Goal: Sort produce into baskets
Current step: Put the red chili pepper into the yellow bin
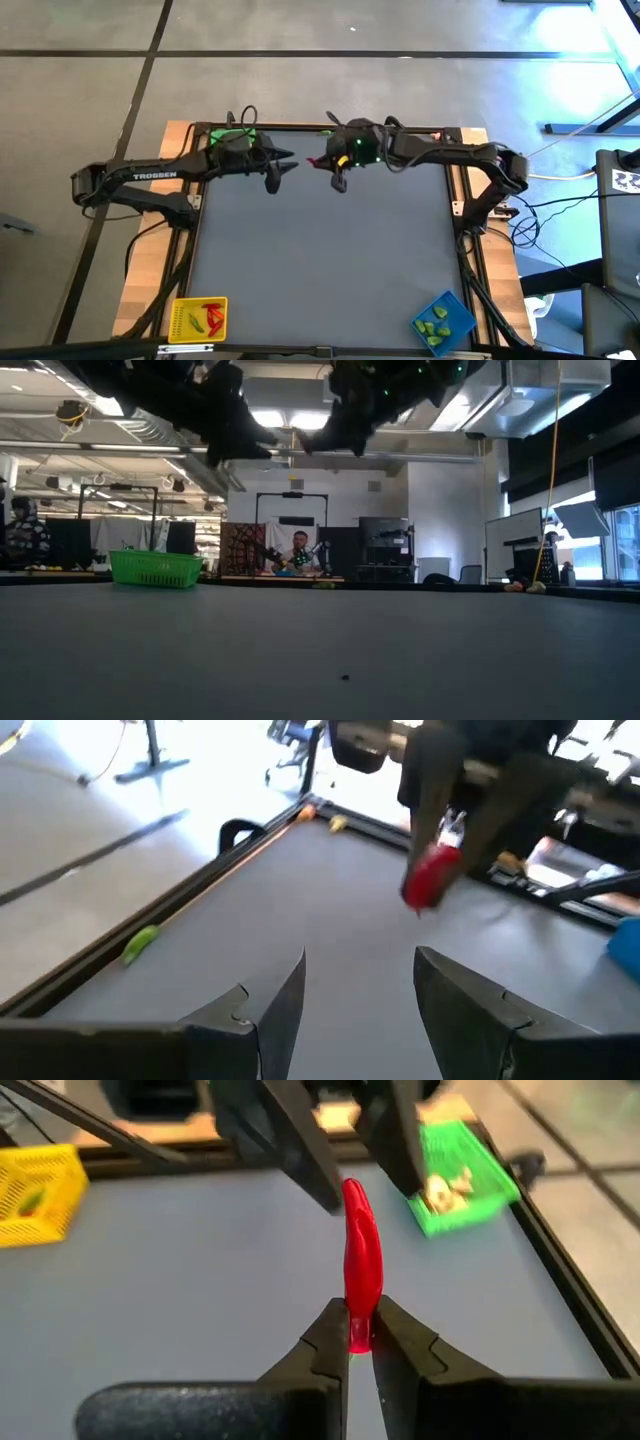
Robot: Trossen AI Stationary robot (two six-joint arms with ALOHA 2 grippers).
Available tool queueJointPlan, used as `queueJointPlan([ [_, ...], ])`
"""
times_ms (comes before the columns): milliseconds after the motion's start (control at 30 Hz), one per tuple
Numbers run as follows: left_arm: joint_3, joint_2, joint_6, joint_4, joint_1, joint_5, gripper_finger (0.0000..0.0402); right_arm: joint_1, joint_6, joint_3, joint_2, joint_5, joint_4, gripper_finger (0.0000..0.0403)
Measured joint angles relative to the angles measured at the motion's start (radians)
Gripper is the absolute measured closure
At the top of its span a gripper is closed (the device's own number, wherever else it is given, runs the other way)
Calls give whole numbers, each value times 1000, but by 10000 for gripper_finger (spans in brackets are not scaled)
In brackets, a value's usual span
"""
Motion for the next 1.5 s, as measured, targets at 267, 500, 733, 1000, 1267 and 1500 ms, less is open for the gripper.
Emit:
queueJointPlan([
  [267,-7,3,34,149,-70,39,219,74,-1,-2,9,57,121,372],
  [500,-7,7,80,201,-106,55,219,83,14,-1,12,61,163,372],
  [733,-7,7,96,289,-105,54,280,83,20,-1,12,53,196,372],
  [1000,-7,6,108,284,-104,48,383,83,23,-1,13,46,209,372],
  [1267,-3,-2,131,263,-109,53,387,88,14,-2,6,34,210,334],
  [1500,137,-38,161,-142,-152,57,393,87,10,2,-110,3,-83,251],
])
